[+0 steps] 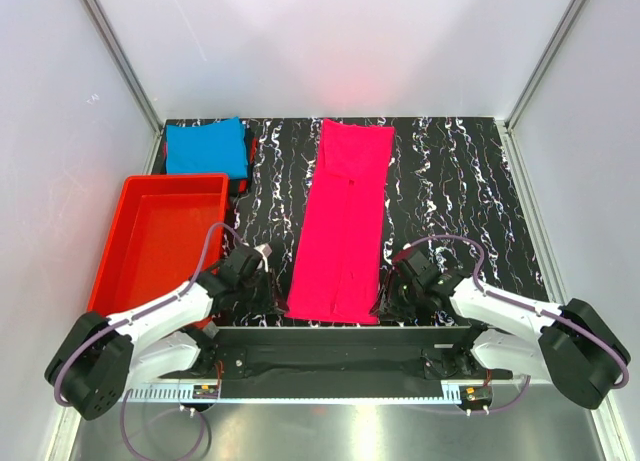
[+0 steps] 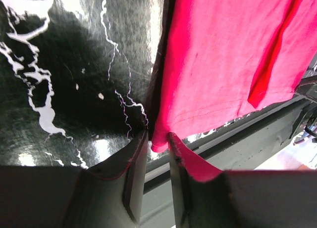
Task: Fold and stack the t-shirts
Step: Fold the tshirt
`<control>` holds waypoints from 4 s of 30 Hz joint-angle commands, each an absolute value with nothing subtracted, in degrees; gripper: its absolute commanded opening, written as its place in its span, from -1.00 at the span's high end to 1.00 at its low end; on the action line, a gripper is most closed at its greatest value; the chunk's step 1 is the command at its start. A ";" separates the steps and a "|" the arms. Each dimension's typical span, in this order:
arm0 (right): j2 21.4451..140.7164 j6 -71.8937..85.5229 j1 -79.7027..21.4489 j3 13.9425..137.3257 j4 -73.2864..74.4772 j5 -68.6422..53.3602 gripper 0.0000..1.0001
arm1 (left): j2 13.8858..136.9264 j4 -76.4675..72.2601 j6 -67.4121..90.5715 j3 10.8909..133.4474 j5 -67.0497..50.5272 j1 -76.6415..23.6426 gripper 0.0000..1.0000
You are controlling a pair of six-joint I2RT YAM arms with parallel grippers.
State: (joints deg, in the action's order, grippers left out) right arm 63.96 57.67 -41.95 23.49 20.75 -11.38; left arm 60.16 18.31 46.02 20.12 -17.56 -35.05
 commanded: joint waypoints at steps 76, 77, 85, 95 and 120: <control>107.22 23.73 -18.20 85.25 31.20 -2.37 1.00 | 117.50 21.62 37.79 88.59 -36.91 -15.47 1.00; 107.92 23.73 -17.50 85.51 31.11 -3.24 1.00 | 118.12 21.01 37.97 89.12 -37.26 -15.47 1.00; 109.77 23.29 -15.12 86.66 30.59 -4.39 1.00 | 124.27 21.10 38.67 95.36 -37.70 -14.94 1.00; 114.96 23.11 -13.36 89.56 28.83 -7.38 1.00 | 128.67 20.48 39.03 99.31 -37.44 -14.15 1.00; 122.52 24.17 -11.08 99.05 29.88 -9.49 0.47 | 134.29 21.09 39.72 106.60 -35.68 -12.57 0.49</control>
